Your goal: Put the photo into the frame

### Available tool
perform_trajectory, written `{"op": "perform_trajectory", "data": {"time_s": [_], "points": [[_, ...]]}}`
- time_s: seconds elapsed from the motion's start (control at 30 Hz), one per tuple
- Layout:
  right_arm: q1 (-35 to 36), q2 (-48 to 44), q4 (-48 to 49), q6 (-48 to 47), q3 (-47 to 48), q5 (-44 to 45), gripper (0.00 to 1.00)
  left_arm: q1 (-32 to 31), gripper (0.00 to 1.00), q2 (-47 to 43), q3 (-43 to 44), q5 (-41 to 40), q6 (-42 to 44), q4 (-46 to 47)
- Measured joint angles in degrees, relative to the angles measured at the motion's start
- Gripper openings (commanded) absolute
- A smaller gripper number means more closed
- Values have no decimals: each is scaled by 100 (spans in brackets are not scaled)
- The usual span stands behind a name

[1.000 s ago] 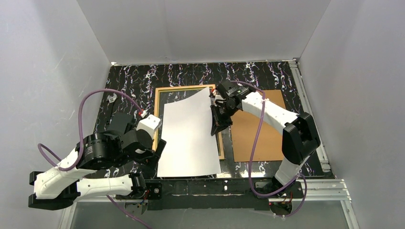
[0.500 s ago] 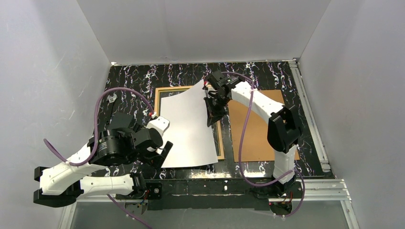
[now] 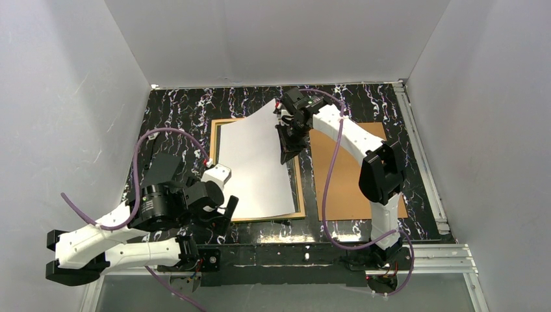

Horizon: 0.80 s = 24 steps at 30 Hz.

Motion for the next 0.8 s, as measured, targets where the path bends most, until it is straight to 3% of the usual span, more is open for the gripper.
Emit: {"op": "perform_trajectory", "data": {"time_s": [0.8], "points": [[-42, -155, 345, -323, -127, 184, 1, 0, 98, 116, -85, 125, -352, 306]]}}
